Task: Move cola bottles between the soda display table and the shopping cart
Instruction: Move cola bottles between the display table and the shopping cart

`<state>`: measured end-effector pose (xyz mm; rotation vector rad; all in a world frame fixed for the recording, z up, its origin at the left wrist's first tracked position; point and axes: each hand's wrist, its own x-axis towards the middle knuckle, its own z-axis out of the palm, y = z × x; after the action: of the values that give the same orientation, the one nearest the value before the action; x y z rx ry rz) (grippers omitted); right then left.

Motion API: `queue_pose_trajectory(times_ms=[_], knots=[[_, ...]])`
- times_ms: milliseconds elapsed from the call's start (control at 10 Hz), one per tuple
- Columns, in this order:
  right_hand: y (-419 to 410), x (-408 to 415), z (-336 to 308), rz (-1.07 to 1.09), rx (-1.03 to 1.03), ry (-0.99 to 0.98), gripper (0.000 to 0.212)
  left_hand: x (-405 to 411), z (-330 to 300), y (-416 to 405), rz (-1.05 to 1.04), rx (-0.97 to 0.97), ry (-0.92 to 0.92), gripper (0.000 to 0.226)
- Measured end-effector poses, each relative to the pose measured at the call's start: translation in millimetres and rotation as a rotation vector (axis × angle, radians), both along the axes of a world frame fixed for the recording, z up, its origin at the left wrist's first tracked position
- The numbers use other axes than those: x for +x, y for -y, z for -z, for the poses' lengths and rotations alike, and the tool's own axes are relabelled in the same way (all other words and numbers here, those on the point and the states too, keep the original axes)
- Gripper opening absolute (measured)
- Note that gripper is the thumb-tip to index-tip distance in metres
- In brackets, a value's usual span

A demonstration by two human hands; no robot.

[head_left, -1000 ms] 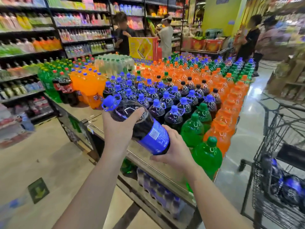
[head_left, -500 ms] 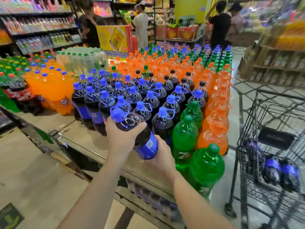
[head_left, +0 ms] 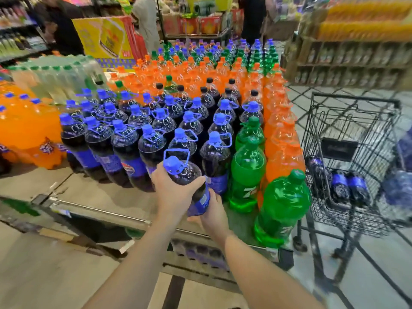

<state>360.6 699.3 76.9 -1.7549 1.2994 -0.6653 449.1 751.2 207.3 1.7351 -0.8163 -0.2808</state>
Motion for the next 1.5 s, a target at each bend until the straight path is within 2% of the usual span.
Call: queue_pose_trajectory(times_ms=[100, 200, 300, 400, 500, 700, 800, 900, 1100, 1200, 1300, 1400, 1500], knots=[[-3, 2, 14, 0.091, 0.07, 0.044, 0.101, 4, 11, 1, 0.054, 0.041, -0.029, 0.082], [-6, -1, 26, 0.072, 0.048, -0.024, 0.092, 5, 24, 2, 0.119, 0.112, -0.011, 0.084], [-8, -1, 25, 0.091, 0.077, 0.015, 0.085, 5, 25, 9, 0.203, 0.146, 0.027, 0.094], [-13, -9, 27, 0.13, 0.109, -0.053, 0.093, 4, 21, 18, 0.279, 0.209, 0.088, 0.097], [-12, -14, 26, 0.161, 0.162, 0.026, 0.092, -2, 17, 26, 0.371, 0.268, 0.174, 0.099], [-5, -23, 36, 0.238, 0.229, 0.027, 0.116, -9, 10, 43, 0.483, 0.391, 0.241, 0.097], [0, -29, 37, 0.2, 0.206, 0.027, 0.114, -4, 7, 48, 0.482, 0.433, 0.219, 0.098], [2, -33, 39, 0.132, 0.179, -0.012, 0.098, 0, 7, 48, 0.481, 0.433, 0.237, 0.098], [1, -28, 53, 0.198, 0.215, 0.068, 0.134, -2, 7, 41, 0.505, 0.412, 0.232, 0.1], [2, -32, 44, 0.171, 0.218, -0.027, 0.128, -2, 5, 40, 0.52, 0.432, 0.245, 0.106], [-2, -35, 16, 0.115, 0.205, -0.206, 0.123, 1, 0, 39, 0.562, 0.475, 0.277, 0.107], [-3, -40, -14, 0.089, 0.182, -0.435, 0.131, 10, -8, 36, 0.65, 0.528, 0.362, 0.111], [-17, -50, -50, 0.127, 0.138, -0.609, 0.135, 23, -17, 30, 0.723, 0.559, 0.481, 0.125]])
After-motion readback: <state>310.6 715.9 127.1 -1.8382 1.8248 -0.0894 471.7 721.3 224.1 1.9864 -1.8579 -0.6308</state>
